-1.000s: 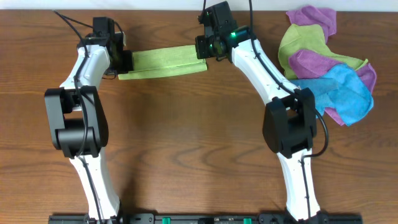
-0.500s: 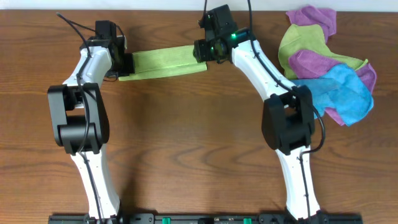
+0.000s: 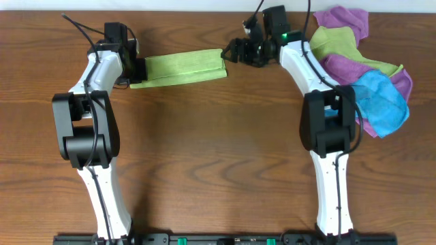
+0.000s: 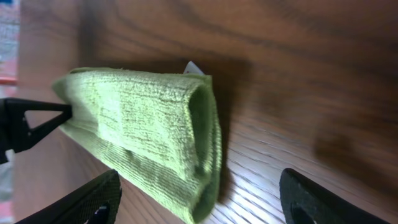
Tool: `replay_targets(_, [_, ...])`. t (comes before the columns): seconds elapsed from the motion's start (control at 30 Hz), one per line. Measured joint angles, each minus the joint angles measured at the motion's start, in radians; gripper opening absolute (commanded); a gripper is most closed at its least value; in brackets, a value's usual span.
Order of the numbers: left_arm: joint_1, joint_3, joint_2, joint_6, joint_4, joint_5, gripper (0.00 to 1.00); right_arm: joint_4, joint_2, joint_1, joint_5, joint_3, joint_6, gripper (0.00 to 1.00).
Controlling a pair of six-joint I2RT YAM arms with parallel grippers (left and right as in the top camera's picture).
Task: Fold the cloth
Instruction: 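Grasp the strip's right end with right gripper and fold it toward the left gripper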
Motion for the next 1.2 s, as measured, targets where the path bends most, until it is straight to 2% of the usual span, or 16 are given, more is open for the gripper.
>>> replay_targets(0.4, [0.000, 0.000, 0.000, 0.000, 0.000, 0.000, 0.06, 0.093, 0.072, 0.003, -0.143, 0.004, 0.105, 0.76])
replay_targets(1.0, [0.000, 0.000, 0.000, 0.000, 0.005, 0.005, 0.06, 0.154, 0.089, 0.053, -0.141, 0.010, 0.171, 0.69])
replay_targets(1.13, [0.000, 0.000, 0.000, 0.000, 0.005, 0.005, 0.06, 0.169, 0.095, 0.072, -0.134, 0.010, 0.178, 0.60])
replay_targets(1.2, [0.000, 0.000, 0.000, 0.000, 0.005, 0.005, 0.06, 0.173, 0.097, 0.076, -0.128, 0.010, 0.179, 0.41])
